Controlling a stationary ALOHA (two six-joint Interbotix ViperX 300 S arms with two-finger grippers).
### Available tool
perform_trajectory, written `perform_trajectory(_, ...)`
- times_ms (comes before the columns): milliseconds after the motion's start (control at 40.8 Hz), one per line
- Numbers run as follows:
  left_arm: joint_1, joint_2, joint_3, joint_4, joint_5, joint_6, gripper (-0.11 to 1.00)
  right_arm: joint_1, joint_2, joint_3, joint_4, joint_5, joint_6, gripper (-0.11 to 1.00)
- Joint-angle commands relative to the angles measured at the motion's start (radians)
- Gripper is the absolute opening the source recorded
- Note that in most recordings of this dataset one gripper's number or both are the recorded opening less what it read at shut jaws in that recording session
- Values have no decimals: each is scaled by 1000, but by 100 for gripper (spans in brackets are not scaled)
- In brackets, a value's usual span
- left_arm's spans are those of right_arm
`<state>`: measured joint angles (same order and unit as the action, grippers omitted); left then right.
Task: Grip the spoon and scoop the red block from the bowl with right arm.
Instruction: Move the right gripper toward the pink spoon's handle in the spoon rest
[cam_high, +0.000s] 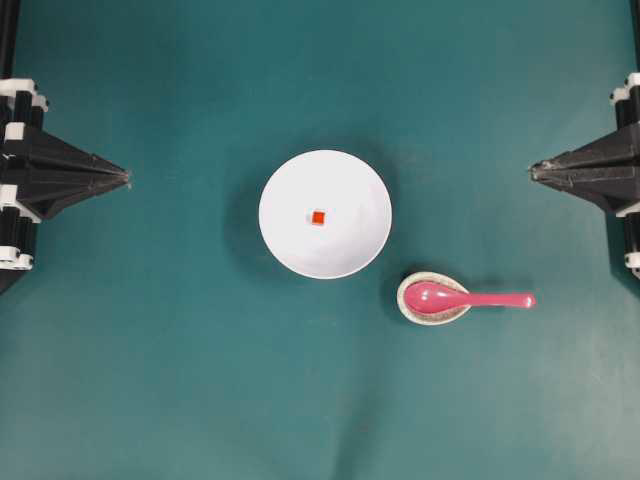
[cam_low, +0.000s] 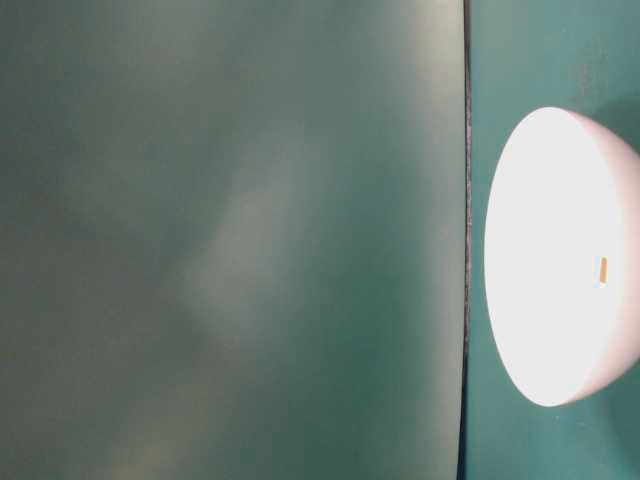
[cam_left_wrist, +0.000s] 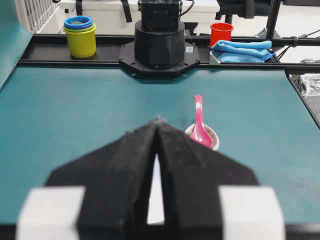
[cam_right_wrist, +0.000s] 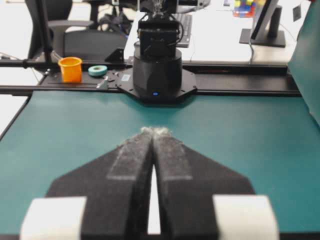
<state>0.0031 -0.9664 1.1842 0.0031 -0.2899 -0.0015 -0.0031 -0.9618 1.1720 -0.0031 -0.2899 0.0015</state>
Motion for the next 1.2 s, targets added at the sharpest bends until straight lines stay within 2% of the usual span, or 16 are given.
perform_trajectory(0,-2,9,-29,9,49,6,0,14,11,-6,8,-5,15,0)
perform_trajectory(24,-3,6,-35,9,83,-5,0,25,40,0,29,-11,43,0)
perform_trajectory(122,-3,3,-41,9,84,-11,0,38,83,11,37,-51,78,0)
perform_trajectory(318,-3,3,-44,9,86,-14,0,89,195,51,43,-178,100,0)
perform_trajectory(490,-3,0,-46,9,84,-15,0,161,331,84,118,-284,138,2)
perform_trajectory(539,-3,0,-46,9,84,-15,0,184,371,92,156,-308,143,8)
perform_trajectory(661,-3,0,-46,9,84,-17,0,235,477,114,245,-353,141,38)
perform_trajectory(710,-3,0,-46,9,83,-18,0,255,515,123,268,-367,141,45)
perform_trajectory(784,-2,0,-46,9,83,-18,0,288,563,141,298,-400,141,45)
perform_trajectory(882,-3,0,-46,9,83,-20,0,350,617,173,377,-469,141,43)
perform_trajectory(931,-3,2,-46,9,86,-18,0,400,644,199,460,-509,144,43)
perform_trajectory(1053,-3,2,-46,9,89,-20,0,523,675,241,632,-595,144,43)
perform_trajectory(1176,-3,8,-44,9,89,-18,0,643,710,253,721,-655,144,43)
